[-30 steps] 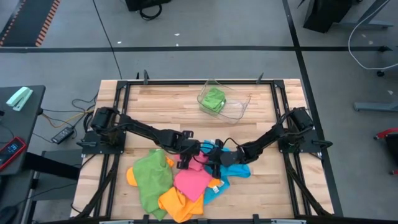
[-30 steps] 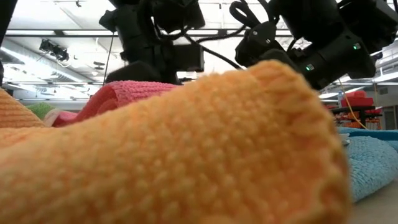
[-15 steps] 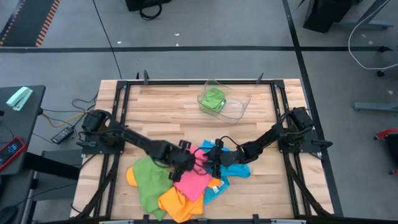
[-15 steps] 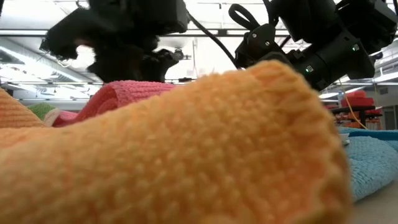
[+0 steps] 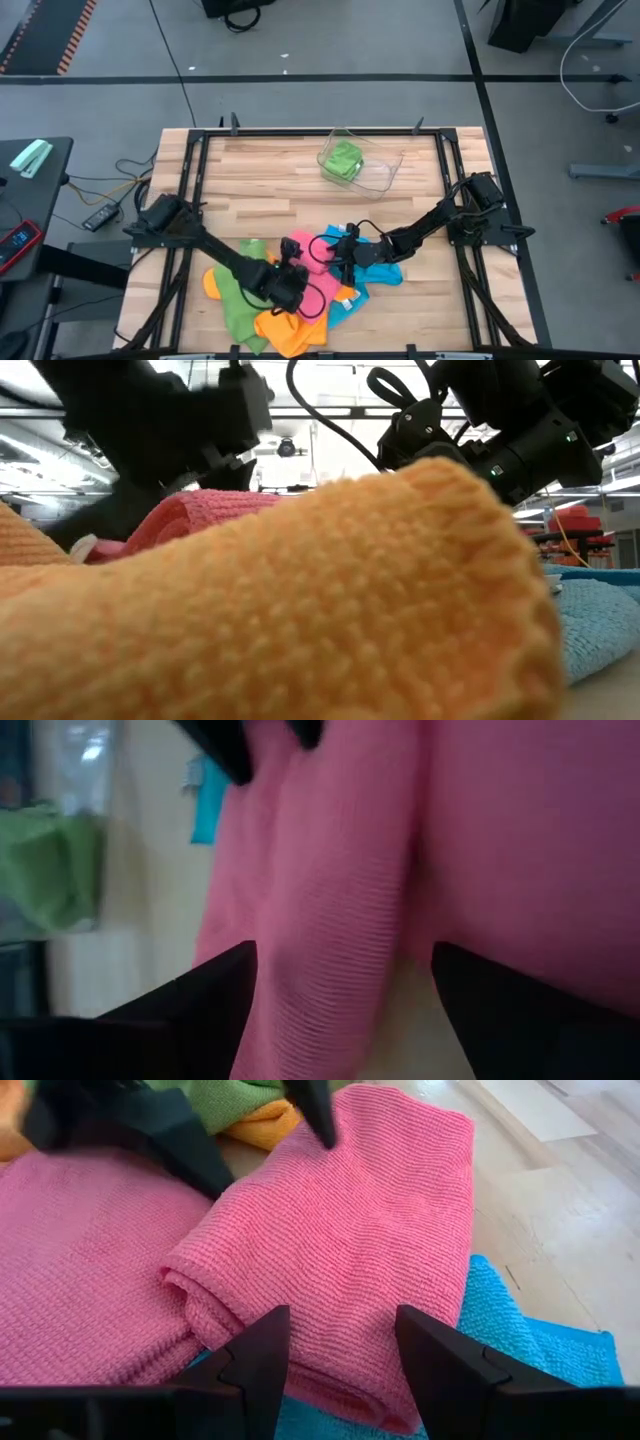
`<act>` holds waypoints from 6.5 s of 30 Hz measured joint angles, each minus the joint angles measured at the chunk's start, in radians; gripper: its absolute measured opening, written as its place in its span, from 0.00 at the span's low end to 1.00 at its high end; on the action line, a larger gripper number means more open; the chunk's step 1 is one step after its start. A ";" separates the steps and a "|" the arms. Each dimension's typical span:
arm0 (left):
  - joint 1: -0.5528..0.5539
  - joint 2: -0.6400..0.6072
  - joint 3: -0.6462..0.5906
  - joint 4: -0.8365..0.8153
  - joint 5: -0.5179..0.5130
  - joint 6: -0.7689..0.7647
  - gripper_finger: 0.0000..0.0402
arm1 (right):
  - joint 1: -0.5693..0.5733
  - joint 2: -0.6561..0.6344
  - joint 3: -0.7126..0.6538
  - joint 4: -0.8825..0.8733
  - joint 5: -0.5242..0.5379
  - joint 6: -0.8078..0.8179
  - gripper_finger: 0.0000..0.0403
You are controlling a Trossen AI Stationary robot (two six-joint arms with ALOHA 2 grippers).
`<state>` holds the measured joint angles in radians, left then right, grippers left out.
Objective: Fold microfiber towels
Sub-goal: Stack the top pink towel on top of the green towel
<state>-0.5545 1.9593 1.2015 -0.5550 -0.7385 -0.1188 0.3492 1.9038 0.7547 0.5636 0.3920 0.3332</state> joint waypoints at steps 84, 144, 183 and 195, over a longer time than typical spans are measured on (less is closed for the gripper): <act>0.296 -0.149 0.004 0.033 0.081 0.325 0.09 | 0.051 -0.395 0.000 -0.258 0.224 -0.193 0.48; 0.433 -0.168 0.224 -0.179 0.877 -0.316 0.07 | -0.044 -0.261 0.139 -0.352 -0.058 -0.113 0.72; 0.422 -0.276 0.205 -0.127 0.704 0.089 0.53 | -0.273 -0.482 0.138 -0.798 -0.432 -0.255 0.05; 0.423 -0.345 -0.066 0.123 0.650 0.165 0.43 | -0.533 -0.400 0.377 -1.151 -0.623 -0.422 0.05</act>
<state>-0.1310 1.6142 1.1354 -0.4315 -0.0881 0.0463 -0.1842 1.5041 1.1314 -0.5874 -0.2312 -0.0891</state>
